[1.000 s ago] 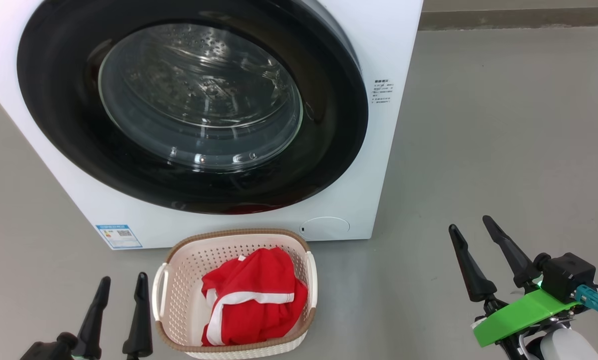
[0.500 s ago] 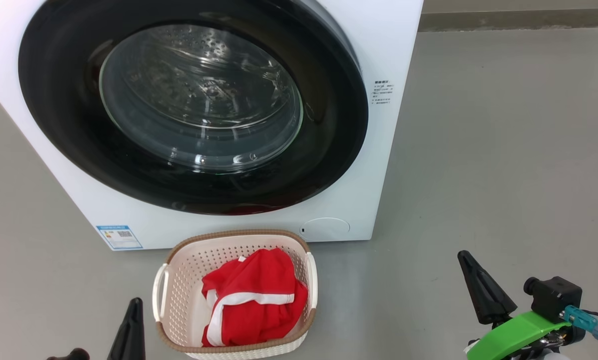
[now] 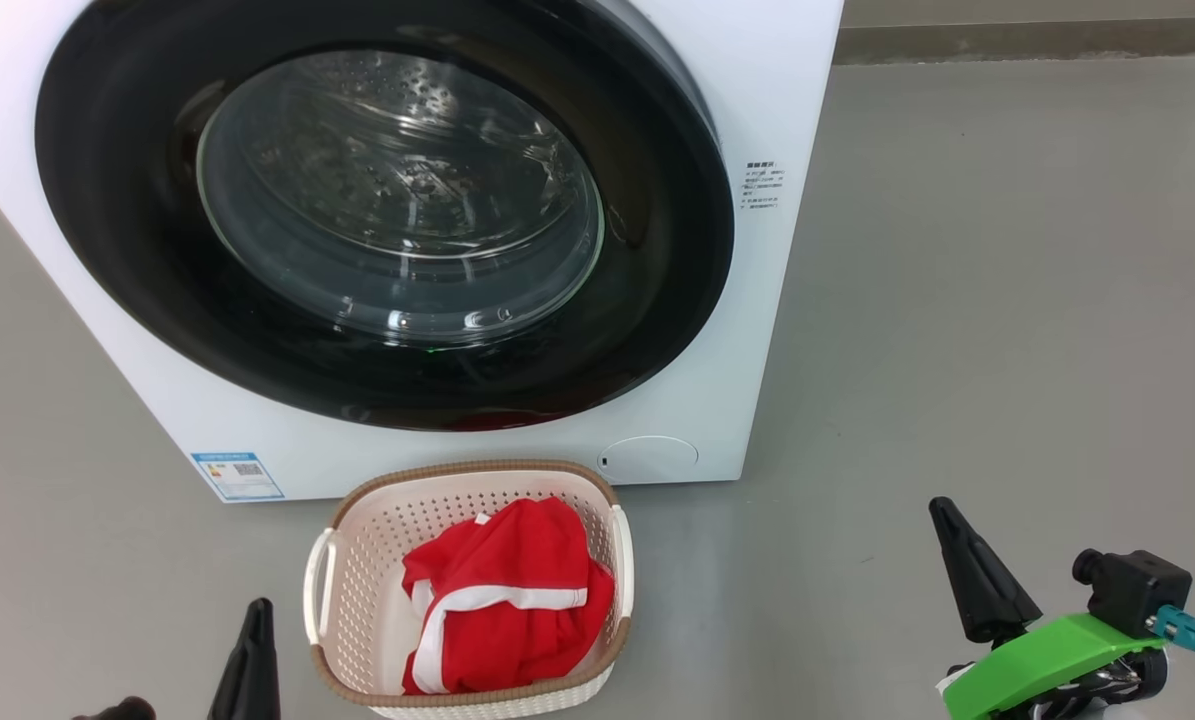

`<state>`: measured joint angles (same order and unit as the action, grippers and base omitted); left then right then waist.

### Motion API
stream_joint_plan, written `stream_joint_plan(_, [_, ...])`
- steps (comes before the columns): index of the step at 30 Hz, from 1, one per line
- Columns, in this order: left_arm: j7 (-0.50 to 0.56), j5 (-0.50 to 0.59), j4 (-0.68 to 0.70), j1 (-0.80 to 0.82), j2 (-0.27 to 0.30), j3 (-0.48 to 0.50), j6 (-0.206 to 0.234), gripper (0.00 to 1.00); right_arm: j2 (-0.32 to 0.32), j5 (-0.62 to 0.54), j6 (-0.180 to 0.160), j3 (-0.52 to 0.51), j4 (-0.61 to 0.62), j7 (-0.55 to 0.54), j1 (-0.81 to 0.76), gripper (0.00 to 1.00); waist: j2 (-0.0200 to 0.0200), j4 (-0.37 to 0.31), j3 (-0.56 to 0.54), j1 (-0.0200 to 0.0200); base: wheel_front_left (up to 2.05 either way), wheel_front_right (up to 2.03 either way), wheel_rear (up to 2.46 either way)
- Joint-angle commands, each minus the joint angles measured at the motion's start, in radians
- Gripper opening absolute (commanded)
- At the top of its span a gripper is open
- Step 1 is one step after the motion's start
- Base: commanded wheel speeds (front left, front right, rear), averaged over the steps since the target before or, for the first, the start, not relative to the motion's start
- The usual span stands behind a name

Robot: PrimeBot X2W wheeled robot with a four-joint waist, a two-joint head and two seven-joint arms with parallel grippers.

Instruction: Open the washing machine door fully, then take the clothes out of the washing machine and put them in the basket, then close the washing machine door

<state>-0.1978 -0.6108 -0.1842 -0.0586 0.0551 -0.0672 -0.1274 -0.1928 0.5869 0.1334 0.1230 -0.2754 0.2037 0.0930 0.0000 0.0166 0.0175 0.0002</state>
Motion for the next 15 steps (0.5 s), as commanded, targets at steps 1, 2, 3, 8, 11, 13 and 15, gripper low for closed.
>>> stream_joint_plan(1, [0.004,-0.023,0.019,0.035,0.014,0.015,0.0,0.0,-0.006,0.029,0.0,-0.008,0.025,-0.005,0.025,0.0,0.0,0.0,0.0,-0.0002,0.0,0.0,0.0])
stream_joint_plan(2, [0.007,-0.032,0.018,0.037,0.014,0.017,0.0,0.0,-0.005,0.039,0.0,-0.01,0.025,-0.008,0.025,0.0,0.0,0.0,0.0,-0.0002,0.0,0.0,0.0])
stream_joint_plan(3, [0.009,-0.042,0.017,0.038,0.014,0.018,-0.001,0.0,-0.003,0.049,0.0,-0.012,0.025,-0.011,0.025,0.0,0.0,-0.001,0.0,-0.0002,0.0,0.0,0.0])
stream_joint_plan(8, [0.022,-0.091,0.013,0.044,0.015,0.024,-0.001,0.0,0.003,0.098,-0.001,-0.022,0.025,-0.025,0.024,0.0,0.0,-0.001,-0.001,-0.0002,0.0,0.0,0.0])
stream_joint_plan(11, [0.03,-0.12,0.011,0.048,0.015,0.027,-0.001,0.0,0.007,0.127,-0.001,-0.028,0.025,-0.033,0.024,0.0,0.0,-0.002,-0.002,-0.0002,0.0,0.0,0.0])
stream_joint_plan(13, [0.036,-0.139,0.01,0.05,0.015,0.03,-0.001,0.0,0.009,0.147,-0.001,-0.032,0.026,-0.039,0.024,0.0,0.0,-0.002,-0.002,-0.0002,0.0,0.0,0.0])
stream_joint_plan(15, [0.041,-0.159,0.009,0.053,0.015,0.032,-0.001,0.0,0.012,0.166,-0.001,-0.036,0.026,-0.044,0.024,0.0,0.0,-0.002,-0.002,-0.0002,0.0,0.0,0.0])
